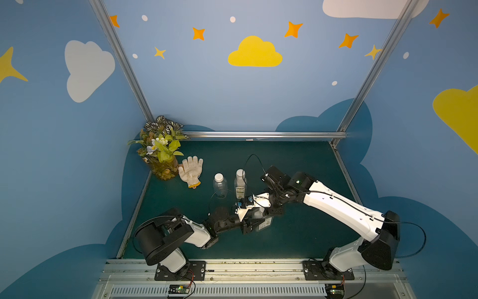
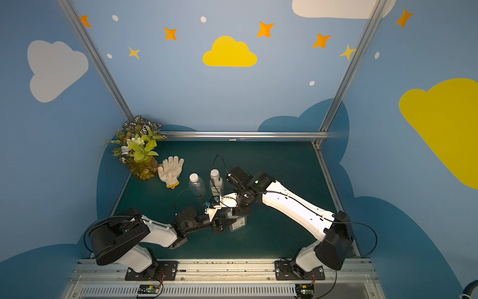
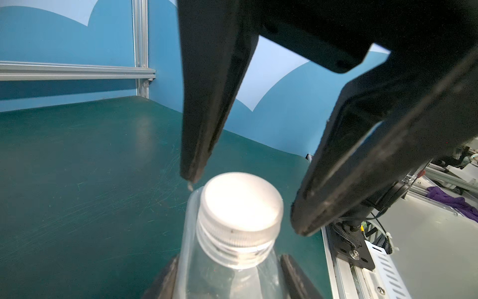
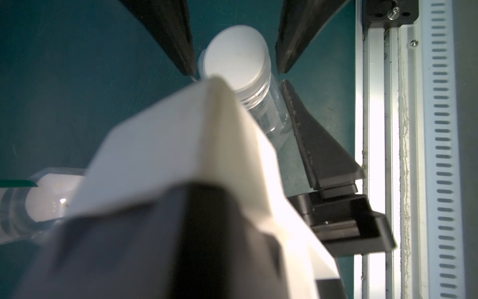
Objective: Screw on the bottle caps
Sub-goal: Screw the bottle cap onto the plastic bottle.
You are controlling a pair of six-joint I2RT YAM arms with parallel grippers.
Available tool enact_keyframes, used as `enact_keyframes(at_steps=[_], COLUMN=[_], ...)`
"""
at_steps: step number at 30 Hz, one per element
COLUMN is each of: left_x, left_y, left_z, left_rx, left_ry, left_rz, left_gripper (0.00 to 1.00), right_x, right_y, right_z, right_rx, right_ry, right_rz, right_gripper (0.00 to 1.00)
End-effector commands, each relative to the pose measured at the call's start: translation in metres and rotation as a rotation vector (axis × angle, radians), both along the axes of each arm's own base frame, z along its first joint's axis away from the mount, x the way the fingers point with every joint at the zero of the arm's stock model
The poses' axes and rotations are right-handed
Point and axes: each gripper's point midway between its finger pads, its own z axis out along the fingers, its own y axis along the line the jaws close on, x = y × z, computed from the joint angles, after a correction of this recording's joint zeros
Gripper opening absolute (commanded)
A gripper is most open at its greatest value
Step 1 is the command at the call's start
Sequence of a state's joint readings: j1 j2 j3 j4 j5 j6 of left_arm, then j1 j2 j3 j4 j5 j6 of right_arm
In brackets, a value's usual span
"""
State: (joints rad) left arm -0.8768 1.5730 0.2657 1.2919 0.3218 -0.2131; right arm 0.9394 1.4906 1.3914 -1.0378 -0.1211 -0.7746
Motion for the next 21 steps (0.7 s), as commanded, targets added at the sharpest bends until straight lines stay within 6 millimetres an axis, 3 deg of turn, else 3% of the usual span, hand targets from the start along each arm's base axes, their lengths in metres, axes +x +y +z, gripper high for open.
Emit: enact_keyframes(at_steps=[1,7,15,21], left_x=[-0.015,-0.016,-0.016,-0.014], left_y=[0.003,0.003,0.004,0.005], left_z=[-0.040,-0.041,-0.041,-0.041], left_rx=[0.109,0.106,0.106,0.106], left_ry=[0.115,0.118,0.120,0.122], left_rz=[-0.049,-0.052,-0.051,-0.044], left_gripper=[0.03,0.03,0.04,0.03], right_x=[-0.009,-0.011,-0.009,-0.012], right_y=[-0.007,-0.013,-0.018,-0.021], right_z=[-0.015,-0.024,-0.031,-0.033], right_rx=[-0.056,-0.085,-0.080,-0.076], right_ry=[0.072,0.084,0.065,0.062], right_rz=[-0.023,-0.049,-0.095,-0.139], right_gripper=[0.54,0.53,0.40,0.42])
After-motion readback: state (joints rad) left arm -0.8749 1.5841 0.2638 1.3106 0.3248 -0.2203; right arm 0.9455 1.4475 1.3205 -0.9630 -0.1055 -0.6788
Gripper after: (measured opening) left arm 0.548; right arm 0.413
